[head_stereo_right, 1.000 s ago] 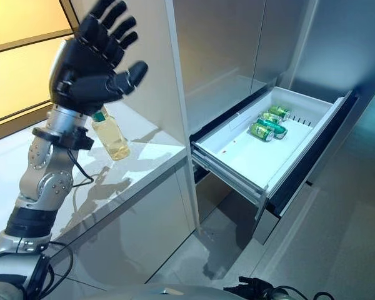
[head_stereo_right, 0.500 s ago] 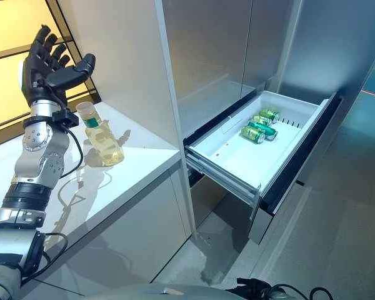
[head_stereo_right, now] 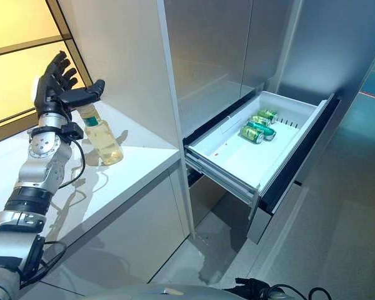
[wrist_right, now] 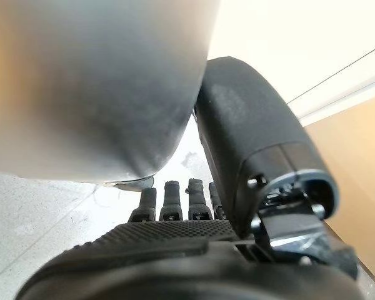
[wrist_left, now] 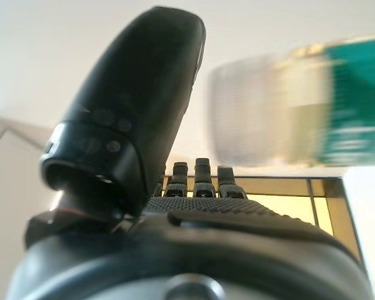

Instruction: Put drinks into fridge and close the fridge

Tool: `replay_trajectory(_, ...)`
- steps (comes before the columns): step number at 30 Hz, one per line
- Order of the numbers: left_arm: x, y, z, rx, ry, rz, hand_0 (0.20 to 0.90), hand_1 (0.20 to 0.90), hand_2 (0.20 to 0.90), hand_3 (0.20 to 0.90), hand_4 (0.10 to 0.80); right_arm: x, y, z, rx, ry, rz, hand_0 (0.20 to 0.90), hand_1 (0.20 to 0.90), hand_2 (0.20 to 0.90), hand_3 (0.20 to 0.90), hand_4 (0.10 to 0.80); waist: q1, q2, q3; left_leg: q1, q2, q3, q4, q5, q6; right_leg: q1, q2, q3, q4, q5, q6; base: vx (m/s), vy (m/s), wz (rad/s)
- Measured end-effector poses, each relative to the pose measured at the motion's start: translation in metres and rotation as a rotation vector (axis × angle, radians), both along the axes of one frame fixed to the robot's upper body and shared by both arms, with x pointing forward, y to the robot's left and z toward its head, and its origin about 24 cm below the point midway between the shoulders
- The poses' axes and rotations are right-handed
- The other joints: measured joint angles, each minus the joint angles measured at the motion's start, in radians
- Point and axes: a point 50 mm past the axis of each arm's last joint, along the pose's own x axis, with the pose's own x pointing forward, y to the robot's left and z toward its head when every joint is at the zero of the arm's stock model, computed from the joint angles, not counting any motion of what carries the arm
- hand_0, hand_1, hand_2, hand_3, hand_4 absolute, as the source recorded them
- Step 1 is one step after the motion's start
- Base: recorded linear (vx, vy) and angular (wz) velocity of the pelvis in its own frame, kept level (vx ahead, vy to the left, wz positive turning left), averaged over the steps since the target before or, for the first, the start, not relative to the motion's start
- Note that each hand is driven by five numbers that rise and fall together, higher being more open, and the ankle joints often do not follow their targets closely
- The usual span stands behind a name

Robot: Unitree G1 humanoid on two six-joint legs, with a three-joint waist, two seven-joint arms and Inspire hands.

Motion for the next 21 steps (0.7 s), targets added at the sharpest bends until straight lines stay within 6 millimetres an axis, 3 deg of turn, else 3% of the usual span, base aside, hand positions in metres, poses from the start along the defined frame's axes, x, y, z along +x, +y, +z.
replay_trajectory(21,-0.0046,0.0004,-0.0077,0.061,-0.001,0.028,0.9,0.9,0.9,0.9,0.8,0.0008,-0.0018,0.0008,0.005,-0.002,-0.008,0.9,0.9,0.9,0.9,0.8,0.0,0.008,0.009,0.01,0.0,-0.001,0.0,0.0,0.0,0.01,0.0,-0.001,0.0,0.0,0.0,0.0,0.0,0.0)
